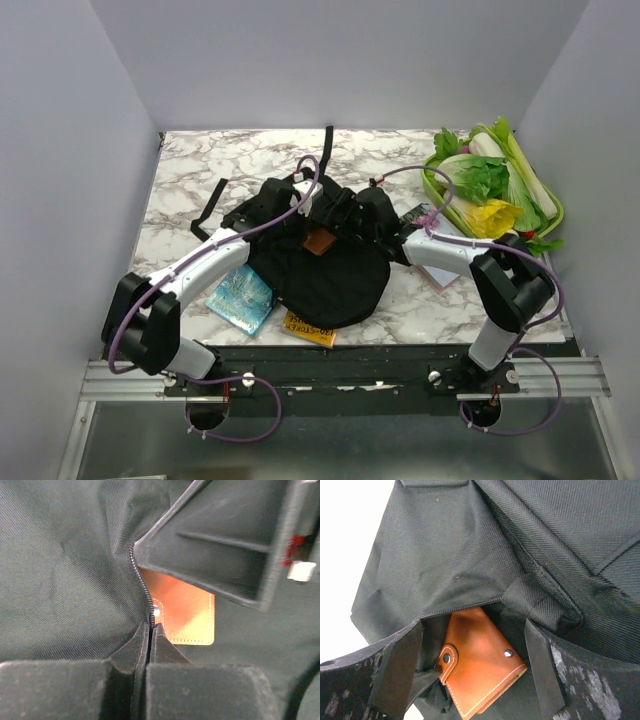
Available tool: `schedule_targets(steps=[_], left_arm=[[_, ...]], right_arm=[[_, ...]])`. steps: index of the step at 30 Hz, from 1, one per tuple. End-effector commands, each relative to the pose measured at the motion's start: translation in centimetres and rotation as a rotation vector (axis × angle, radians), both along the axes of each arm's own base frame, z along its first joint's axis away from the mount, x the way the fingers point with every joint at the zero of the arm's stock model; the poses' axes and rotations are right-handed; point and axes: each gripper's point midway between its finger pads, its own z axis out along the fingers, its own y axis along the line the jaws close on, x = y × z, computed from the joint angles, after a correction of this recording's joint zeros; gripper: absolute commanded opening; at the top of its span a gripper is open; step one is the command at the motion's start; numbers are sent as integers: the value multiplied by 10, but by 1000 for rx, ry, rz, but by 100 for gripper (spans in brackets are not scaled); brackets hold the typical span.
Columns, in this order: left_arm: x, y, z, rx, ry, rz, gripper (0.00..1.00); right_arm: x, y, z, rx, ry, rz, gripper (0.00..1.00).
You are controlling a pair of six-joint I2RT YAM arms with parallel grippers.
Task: Pack the student bag
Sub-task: Place the personal item in the student bag.
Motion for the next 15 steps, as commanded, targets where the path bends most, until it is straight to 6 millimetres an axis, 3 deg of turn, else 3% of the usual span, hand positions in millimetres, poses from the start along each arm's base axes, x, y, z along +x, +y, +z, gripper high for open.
schedule_targets(steps=[1,2,5,6,8,9,10,13,15], left_arm=[[-15,-5,-41,15,125,-48,0],[-13,-4,-45,22,128,-43,0],[-8,-2,-51,26,133,-28,0],[-5,-2,-50,21,134,-22,0],[-2,0,-50,15,140,-12,0],[1,1,-47,11,130,-9,0],[3,3,-47,12,131,-1,0],[7,4,-38,-2,120,9,0],[11,6,-28,-18,103,16,0]], right_arm=[[4,-27,5,-165,-56,-28,91],[1,-31,15,-162,-79,-32,91],[-7,-50,15,-226,-97,-54,92],[-10,-55,27,-236,-130,-47,91],[-20,-63,26,-255,-141,-30,84],[-24,-65,33,-256,-167,-12,78],[-28,-64,33,-258,-185,16,60],[-42,-72,13,-301,-158,50,24],[-49,-72,1,-319,-145,78,19]])
